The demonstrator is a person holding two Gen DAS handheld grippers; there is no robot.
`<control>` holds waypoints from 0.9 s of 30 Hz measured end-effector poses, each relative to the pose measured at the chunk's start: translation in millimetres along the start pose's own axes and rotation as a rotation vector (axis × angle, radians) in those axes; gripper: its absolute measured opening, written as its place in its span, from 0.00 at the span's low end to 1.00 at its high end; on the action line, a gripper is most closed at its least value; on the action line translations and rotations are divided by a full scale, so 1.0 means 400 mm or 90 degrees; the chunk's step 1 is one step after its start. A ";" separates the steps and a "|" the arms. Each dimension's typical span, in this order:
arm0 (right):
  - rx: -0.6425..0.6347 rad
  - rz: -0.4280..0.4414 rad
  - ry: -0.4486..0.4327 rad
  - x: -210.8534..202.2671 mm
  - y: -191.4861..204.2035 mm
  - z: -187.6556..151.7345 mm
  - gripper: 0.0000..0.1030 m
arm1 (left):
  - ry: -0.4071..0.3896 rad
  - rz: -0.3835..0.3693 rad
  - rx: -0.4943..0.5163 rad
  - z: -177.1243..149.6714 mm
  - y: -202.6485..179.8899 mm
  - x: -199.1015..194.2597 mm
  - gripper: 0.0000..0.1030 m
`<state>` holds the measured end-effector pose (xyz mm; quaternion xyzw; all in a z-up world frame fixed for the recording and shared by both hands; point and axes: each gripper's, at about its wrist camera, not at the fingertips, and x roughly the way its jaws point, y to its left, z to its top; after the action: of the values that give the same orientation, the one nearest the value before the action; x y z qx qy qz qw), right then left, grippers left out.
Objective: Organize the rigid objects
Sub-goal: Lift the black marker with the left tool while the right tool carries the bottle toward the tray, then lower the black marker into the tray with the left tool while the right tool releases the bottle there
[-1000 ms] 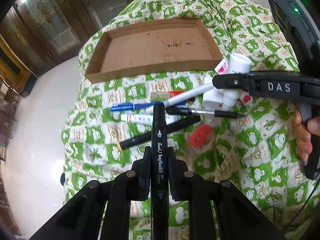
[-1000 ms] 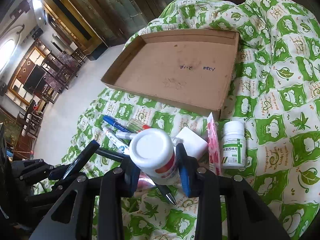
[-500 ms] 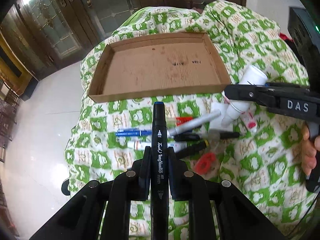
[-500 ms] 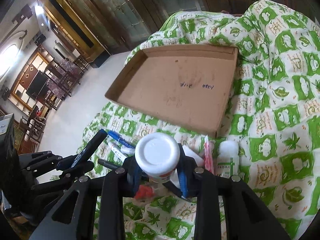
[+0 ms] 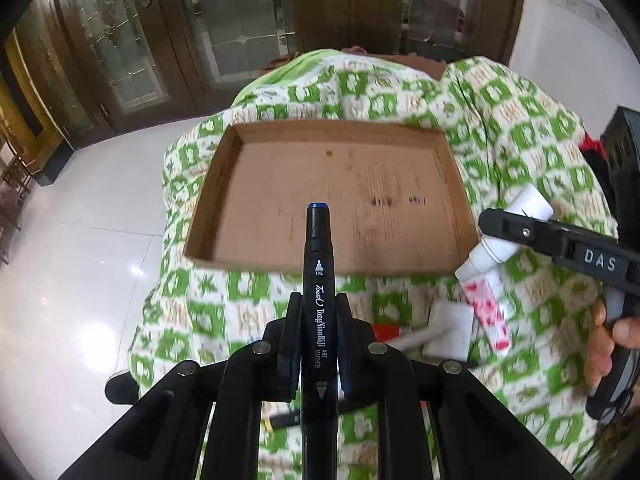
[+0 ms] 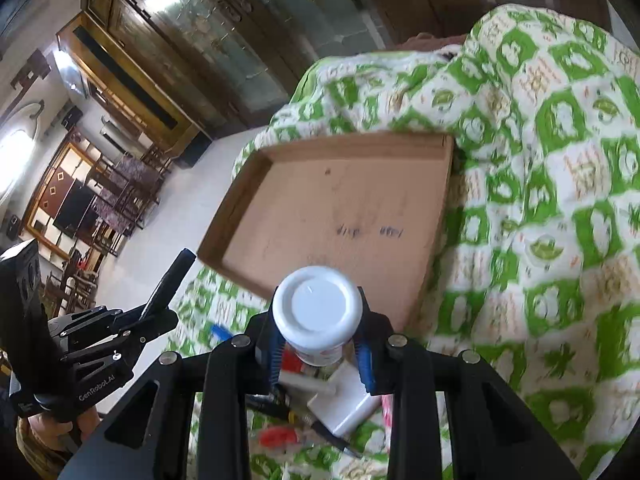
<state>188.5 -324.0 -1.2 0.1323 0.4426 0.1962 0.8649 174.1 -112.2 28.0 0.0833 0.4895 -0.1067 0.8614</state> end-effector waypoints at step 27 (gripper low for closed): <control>0.021 -0.074 0.107 0.267 -0.063 0.100 0.28 | 0.058 0.013 -0.122 0.184 0.136 0.354 0.14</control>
<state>283.5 -299.9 -64.8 0.1037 0.5240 0.1484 0.8323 319.9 -92.4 -54.5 0.0102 0.5351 -0.0468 0.8434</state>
